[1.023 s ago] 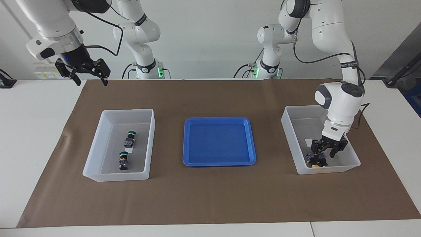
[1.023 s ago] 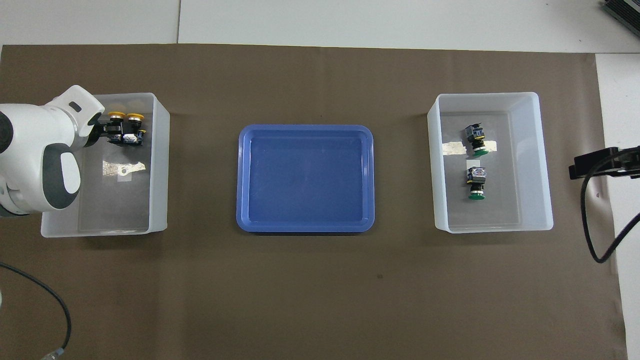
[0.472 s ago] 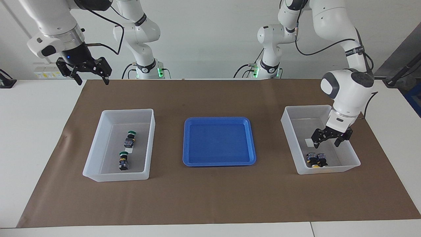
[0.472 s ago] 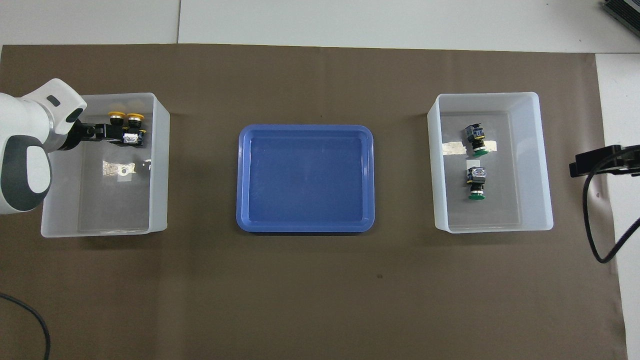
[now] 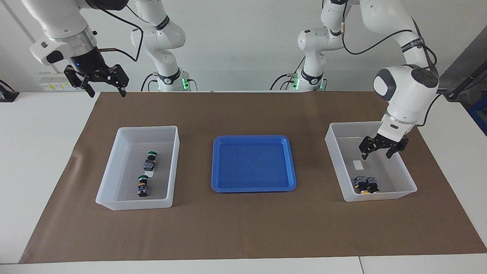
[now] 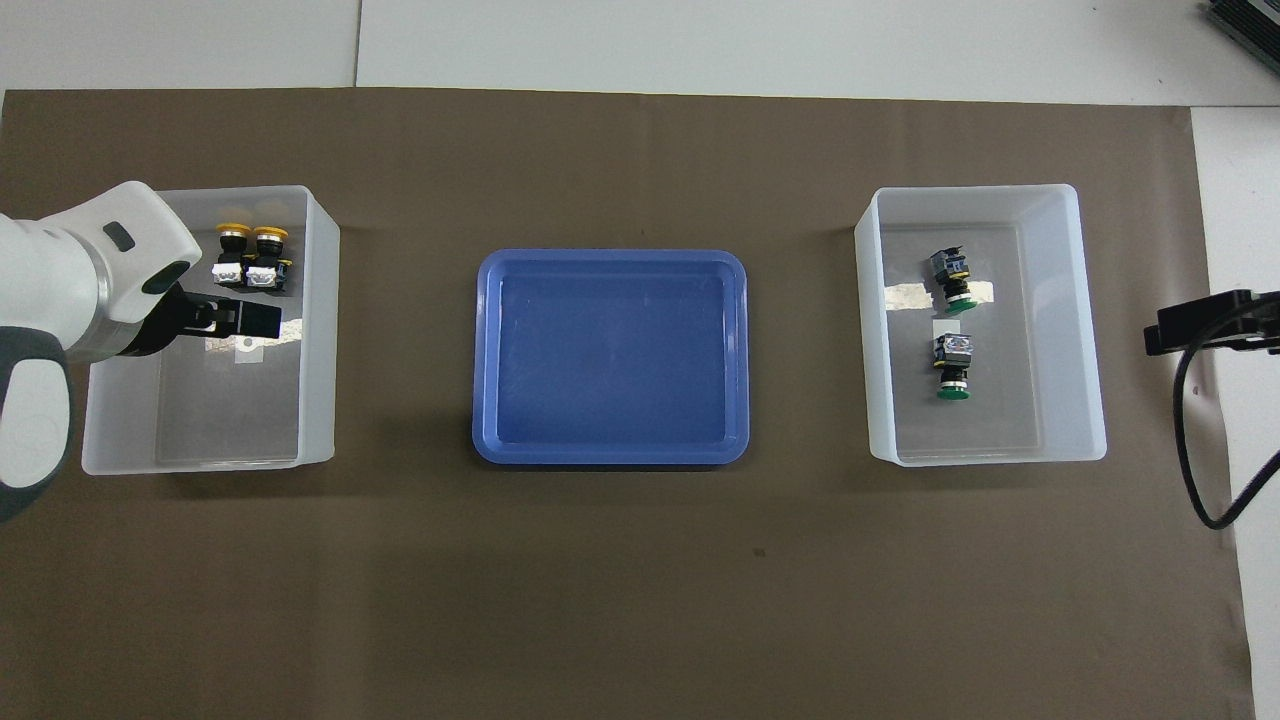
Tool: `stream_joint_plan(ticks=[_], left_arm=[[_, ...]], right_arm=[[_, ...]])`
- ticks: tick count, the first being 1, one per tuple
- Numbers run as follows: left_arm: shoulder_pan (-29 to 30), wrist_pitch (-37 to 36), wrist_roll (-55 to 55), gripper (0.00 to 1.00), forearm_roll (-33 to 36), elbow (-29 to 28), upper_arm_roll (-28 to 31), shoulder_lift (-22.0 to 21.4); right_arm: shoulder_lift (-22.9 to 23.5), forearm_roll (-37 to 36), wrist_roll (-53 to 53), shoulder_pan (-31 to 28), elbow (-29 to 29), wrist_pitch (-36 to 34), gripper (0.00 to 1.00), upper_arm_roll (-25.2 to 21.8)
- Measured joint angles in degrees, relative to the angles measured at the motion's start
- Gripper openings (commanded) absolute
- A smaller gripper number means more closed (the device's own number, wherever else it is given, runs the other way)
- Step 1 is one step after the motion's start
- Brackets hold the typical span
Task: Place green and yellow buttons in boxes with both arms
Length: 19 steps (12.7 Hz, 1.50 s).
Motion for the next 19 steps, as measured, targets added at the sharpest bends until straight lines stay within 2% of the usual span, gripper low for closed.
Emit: stream_joint_plan(ticks=[2,4,9,15,19], left_arm=[[0.05,-4.56,0.05,1.00,0.13,1.65,0.18,-1.67],[0.30,-9.75,0.28,1.00,1.16,6.19,0.72,-1.36],[1.63,-23.38,1.82,1.00,2.01,21.48,1.16,4.55],[1.96,-25.63,2.21,1.00,1.98,21.71,1.26,4.38],[5.63,-25.44,2.00,1.00,-0.95,21.70,1.34,4.34]], right_arm=[[0.00,0.00,0.00,0.00,-0.01,0.00,1.00,0.00],[0.00,0.00,0.00,0.00,-0.01,0.00,1.00,0.00],[0.00,0.00,0.00,-0.01,-0.03,0.00,1.00,0.00],[0.00,0.00,0.00,-0.04,-0.06,0.00,1.00,0.00],[0.00,0.00,0.00,-0.05,-0.07,0.00,1.00,0.00]])
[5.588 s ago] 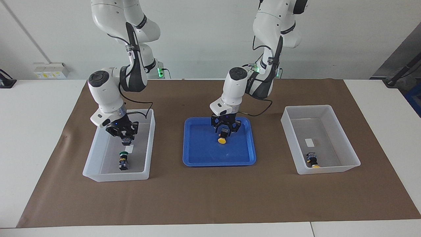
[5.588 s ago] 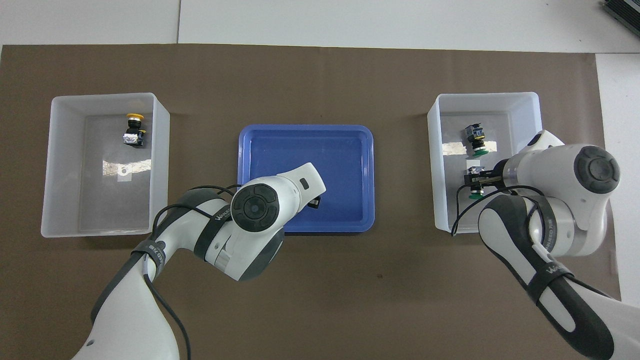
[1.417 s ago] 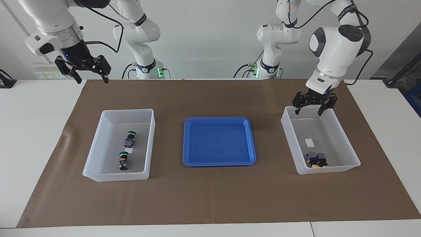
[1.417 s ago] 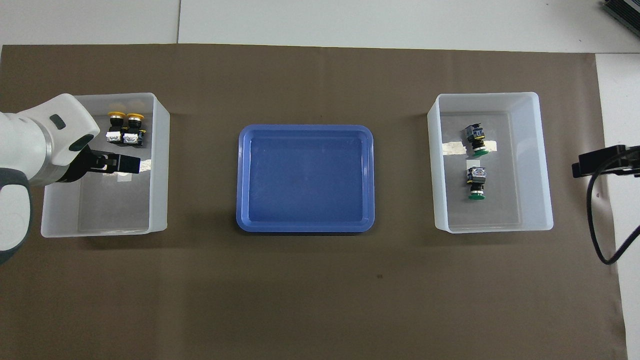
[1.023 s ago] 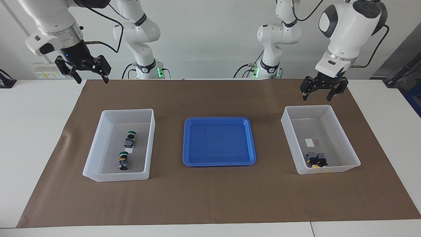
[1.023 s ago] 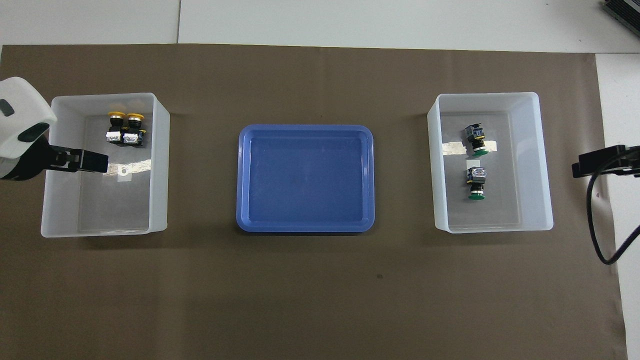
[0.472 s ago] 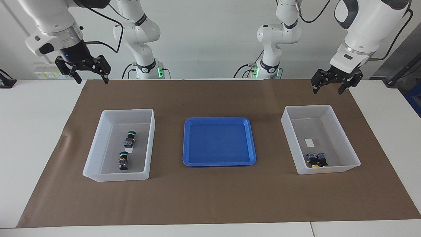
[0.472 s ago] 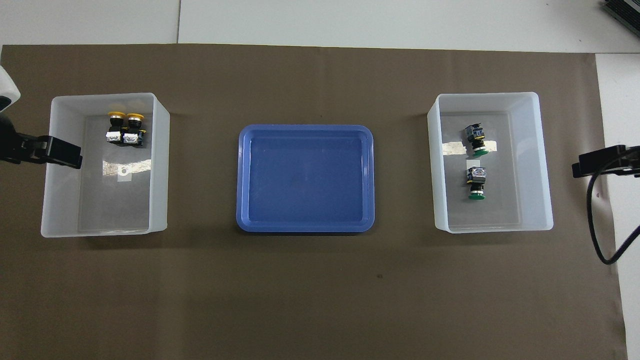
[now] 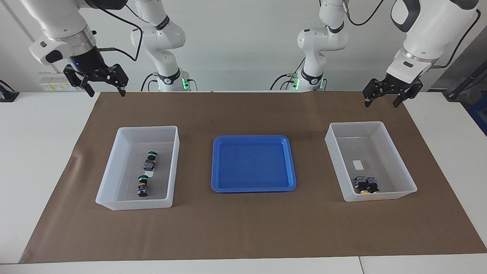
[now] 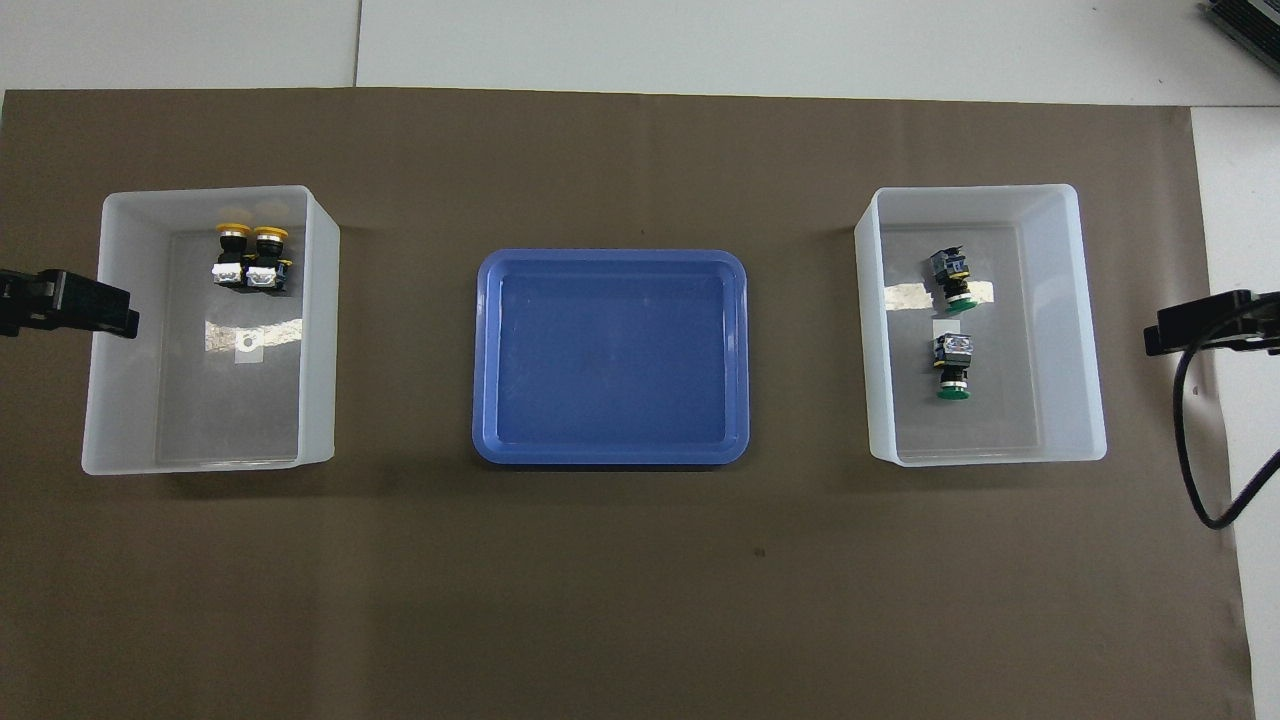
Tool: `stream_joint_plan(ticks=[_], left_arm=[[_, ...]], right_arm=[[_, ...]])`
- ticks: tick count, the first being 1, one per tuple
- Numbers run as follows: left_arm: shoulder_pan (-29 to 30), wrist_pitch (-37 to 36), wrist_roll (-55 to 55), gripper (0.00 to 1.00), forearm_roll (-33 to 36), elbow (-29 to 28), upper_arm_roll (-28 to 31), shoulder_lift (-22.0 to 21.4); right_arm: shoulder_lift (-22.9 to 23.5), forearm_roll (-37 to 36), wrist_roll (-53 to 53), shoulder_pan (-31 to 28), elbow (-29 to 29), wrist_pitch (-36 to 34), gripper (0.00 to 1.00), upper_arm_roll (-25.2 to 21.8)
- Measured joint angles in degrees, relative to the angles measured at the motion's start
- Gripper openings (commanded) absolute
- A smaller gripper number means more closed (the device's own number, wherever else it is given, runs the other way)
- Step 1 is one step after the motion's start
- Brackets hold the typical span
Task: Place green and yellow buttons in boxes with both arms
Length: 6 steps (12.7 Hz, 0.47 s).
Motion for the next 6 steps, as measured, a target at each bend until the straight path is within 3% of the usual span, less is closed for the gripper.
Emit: stream_joint_plan(ticks=[6], left_arm=[[0.54,-0.04,0.06,1.00,-0.41,-0.24,-0.58,-0.01]], right_arm=[[0.00,0.00,0.00,0.00,-0.03,0.00,1.00,0.00]])
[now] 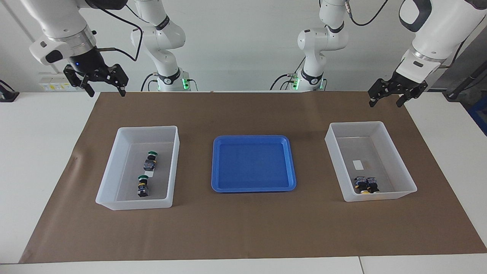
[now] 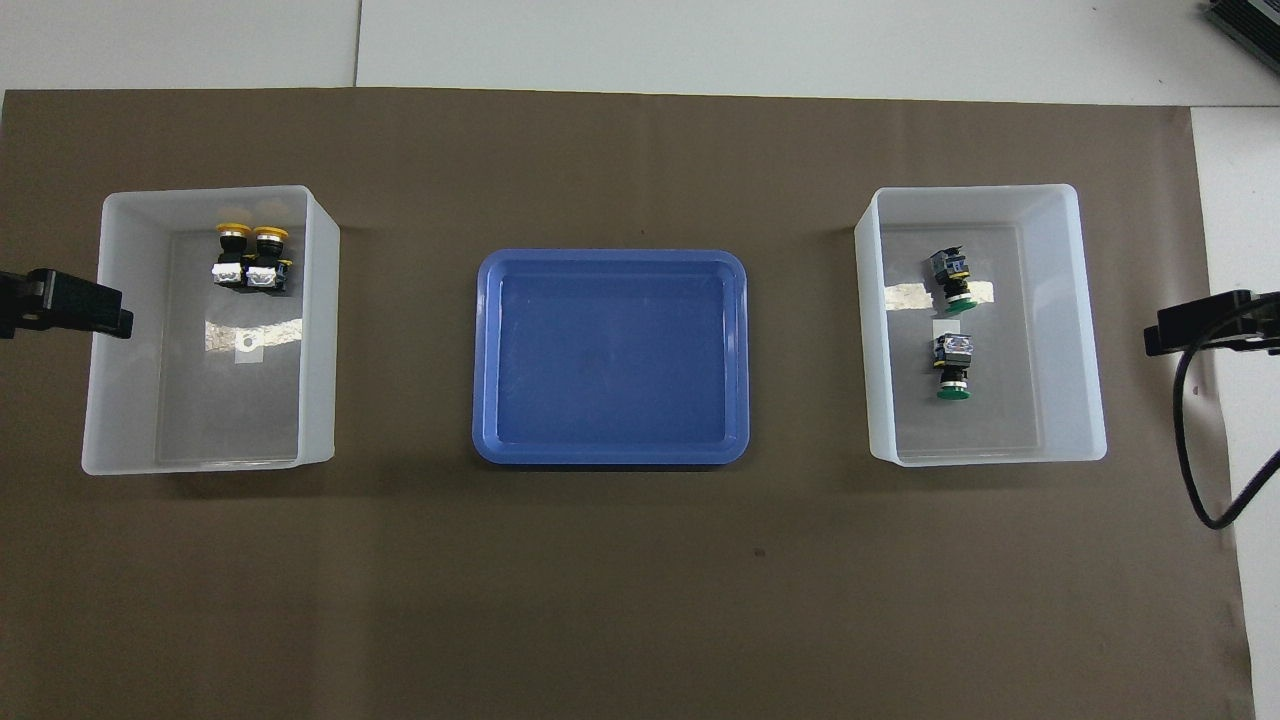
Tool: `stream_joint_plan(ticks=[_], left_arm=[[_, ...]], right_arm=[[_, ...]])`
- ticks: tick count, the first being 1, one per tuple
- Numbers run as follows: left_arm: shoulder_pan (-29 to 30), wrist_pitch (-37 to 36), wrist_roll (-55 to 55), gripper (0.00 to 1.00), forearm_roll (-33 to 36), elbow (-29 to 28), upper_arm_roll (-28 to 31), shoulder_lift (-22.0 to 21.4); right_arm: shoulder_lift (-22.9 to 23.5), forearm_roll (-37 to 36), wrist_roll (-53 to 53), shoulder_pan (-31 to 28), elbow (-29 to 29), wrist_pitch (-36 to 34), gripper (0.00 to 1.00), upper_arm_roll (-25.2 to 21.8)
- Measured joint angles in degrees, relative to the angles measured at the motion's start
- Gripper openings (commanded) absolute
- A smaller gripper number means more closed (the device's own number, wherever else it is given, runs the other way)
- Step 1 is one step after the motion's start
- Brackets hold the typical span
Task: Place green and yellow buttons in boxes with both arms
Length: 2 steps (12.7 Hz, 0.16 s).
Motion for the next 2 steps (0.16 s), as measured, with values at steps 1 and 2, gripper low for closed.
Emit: stream_joint_plan(ticks=[1,2], left_arm=[[0.00,0.00,0.00,1.00,0.00,-0.25,0.00,-0.03],[0.00,0.00,0.00,1.00,0.00,-0.54,0.01,-0.08]], right_arm=[[0.00,0.00,0.00,0.00,-0.03,0.00,1.00,0.00],[0.00,0.00,0.00,0.00,-0.05,0.00,1.00,0.00]])
